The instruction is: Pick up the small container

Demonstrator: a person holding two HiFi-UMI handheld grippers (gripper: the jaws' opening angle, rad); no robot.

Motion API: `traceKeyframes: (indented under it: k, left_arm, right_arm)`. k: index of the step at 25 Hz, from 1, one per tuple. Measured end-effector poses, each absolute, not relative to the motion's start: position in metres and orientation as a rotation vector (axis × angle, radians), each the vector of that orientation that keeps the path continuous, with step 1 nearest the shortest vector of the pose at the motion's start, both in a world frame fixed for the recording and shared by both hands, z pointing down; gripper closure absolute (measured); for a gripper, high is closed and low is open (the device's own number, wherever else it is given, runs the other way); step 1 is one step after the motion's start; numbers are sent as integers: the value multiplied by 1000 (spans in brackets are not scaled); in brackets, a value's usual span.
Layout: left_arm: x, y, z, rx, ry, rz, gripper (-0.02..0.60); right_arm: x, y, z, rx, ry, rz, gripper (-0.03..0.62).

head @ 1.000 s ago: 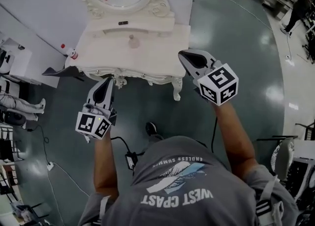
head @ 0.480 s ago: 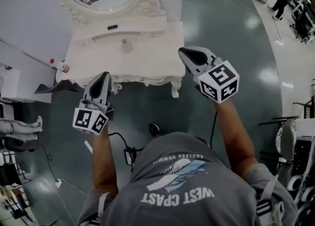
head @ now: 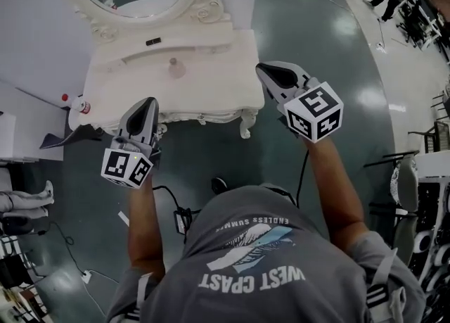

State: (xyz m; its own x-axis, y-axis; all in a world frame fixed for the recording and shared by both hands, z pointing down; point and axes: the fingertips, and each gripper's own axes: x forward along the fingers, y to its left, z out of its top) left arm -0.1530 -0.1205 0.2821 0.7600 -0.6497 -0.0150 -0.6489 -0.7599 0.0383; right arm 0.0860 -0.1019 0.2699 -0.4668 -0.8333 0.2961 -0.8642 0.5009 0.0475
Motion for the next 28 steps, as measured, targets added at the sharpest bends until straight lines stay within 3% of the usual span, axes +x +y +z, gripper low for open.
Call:
traceKeyframes:
  k: [16, 28]
  left_arm:
    - [-196, -139, 294, 2875, -1144, -53, 564]
    - [-218, -235, 320, 2767, -1329, -5, 565]
  right_arm:
    - [44, -130, 272, 1356, -2490, 142, 566]
    - [11, -263, 309, 1157, -2594, 181, 566]
